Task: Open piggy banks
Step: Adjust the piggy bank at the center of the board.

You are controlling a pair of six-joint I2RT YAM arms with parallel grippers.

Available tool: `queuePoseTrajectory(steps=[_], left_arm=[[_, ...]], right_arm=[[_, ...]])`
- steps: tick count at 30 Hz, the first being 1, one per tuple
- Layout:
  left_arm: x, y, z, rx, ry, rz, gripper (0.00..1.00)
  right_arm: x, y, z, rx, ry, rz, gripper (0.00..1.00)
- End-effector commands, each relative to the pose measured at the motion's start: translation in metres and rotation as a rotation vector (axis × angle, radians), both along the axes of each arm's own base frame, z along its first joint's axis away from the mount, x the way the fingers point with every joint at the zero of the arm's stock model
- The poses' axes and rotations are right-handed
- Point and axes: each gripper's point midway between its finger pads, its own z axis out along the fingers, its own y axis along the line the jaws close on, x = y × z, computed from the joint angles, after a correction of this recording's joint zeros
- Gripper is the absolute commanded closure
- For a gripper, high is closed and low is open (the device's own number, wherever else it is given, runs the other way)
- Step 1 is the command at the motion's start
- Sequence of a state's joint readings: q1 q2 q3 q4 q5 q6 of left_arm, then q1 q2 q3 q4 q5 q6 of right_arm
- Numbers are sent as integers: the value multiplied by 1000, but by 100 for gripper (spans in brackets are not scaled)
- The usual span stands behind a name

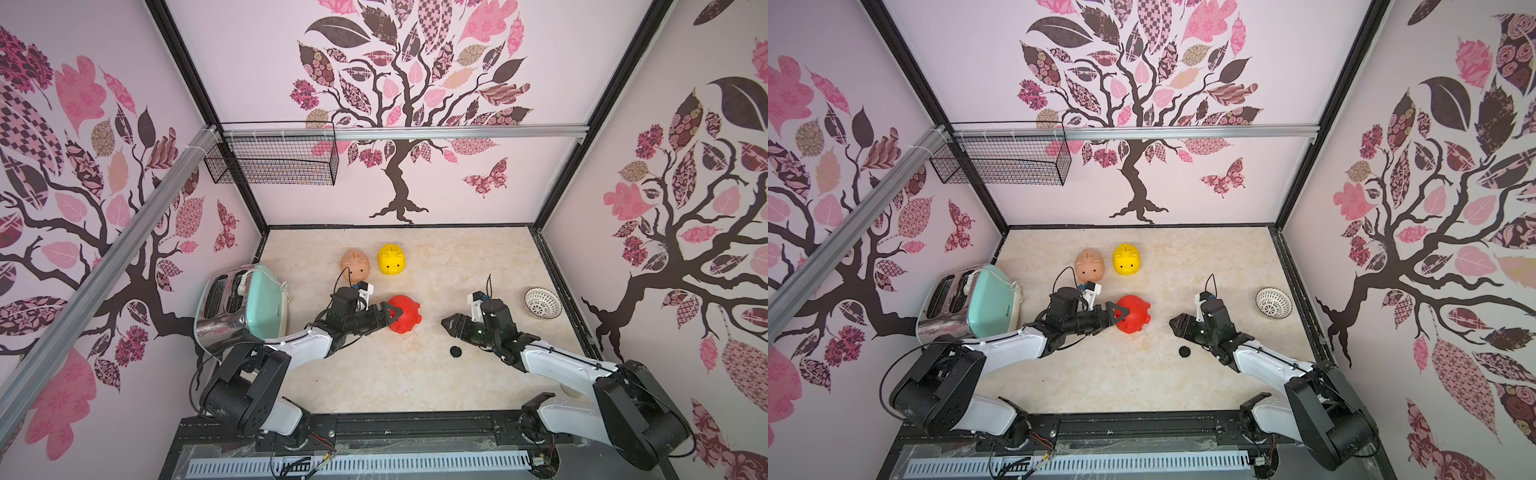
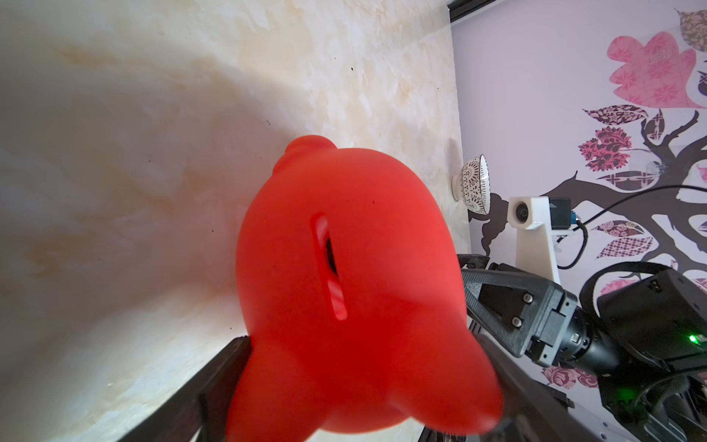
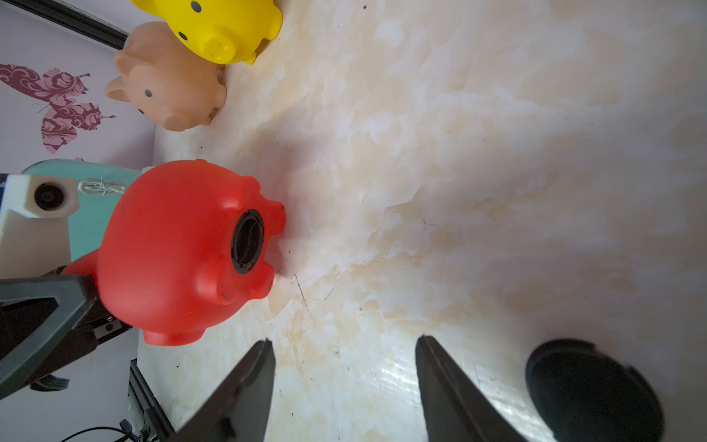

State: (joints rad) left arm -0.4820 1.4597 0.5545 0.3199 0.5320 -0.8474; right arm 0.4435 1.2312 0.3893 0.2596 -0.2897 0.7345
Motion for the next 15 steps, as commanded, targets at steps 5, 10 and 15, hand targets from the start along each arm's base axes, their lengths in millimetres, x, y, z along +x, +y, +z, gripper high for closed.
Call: queuePoseTrajectory(steps=[5, 10, 15], left_arm=[[-6, 9, -12, 40, 21, 17, 2], [-4, 21, -24, 105, 46, 58, 2], [-4, 29, -29, 161, 60, 70, 2]], right_arm=[[3, 7, 1, 24, 7, 24, 38], [3, 11, 0, 30, 12, 41, 38], [5, 20, 4, 37, -18, 97, 36]])
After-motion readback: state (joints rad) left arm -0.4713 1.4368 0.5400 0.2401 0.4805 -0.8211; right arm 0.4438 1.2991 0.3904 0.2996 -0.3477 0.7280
